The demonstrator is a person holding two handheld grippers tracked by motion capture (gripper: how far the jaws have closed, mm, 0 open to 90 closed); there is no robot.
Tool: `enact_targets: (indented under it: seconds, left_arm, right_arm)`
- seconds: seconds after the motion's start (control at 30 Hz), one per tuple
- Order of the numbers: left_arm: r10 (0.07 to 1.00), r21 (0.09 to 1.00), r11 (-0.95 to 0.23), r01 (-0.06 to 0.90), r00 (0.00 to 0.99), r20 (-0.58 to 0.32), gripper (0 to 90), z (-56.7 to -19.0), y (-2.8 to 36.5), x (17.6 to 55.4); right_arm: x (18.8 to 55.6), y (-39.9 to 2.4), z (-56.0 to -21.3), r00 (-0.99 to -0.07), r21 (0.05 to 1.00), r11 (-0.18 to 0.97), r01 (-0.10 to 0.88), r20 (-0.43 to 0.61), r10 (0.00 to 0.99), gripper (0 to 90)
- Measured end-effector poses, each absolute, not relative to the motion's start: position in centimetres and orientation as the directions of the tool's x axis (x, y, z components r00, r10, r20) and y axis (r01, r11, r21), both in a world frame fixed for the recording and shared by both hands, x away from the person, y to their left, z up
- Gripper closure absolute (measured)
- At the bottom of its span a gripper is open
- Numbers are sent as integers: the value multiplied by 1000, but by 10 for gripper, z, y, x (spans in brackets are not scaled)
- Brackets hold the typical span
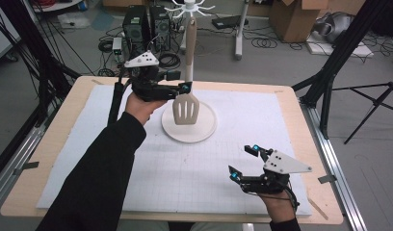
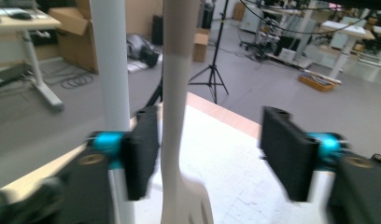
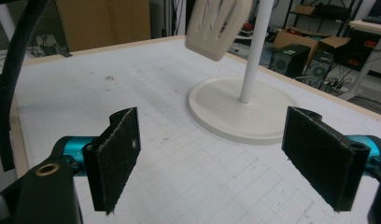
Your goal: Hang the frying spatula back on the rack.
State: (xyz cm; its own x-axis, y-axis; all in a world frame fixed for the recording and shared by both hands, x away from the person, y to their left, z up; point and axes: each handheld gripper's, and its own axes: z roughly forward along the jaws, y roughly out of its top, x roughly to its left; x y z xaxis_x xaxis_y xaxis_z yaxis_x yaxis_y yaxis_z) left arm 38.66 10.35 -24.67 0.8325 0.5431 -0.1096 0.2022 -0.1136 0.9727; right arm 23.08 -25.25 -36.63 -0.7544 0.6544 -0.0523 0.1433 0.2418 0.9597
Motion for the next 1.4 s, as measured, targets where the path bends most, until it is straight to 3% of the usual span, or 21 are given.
enact_targets:
  seconds: [0.07,0.23,0.4,0.83,1.4]
  left_arm:
    - [528,982,-62,178,841,-119,121,-253,115,376]
    - [530,990,-44,133,843,-90,119,-268,134,357]
    - [521,998,-35,47,853,-22,95,-310,159,323]
    - [607,989,-47,138,790,-81,123,-392,209,267]
    - [656,985,-37,166,748,-101,131,-412,229,250]
  right_arm:
    - [232,-252,-369,-753,954,256,156,-53,656,185]
    - [233,-252,-373,-744,950,258,174,-45,667,185]
    - [235,-256,-380,-718,941,271,204,-45,695,174]
    - [238,-260,-387,-687,920,320,226,-82,722,150]
    - [240,-266,-392,-657,933,267,241,-46,752,151]
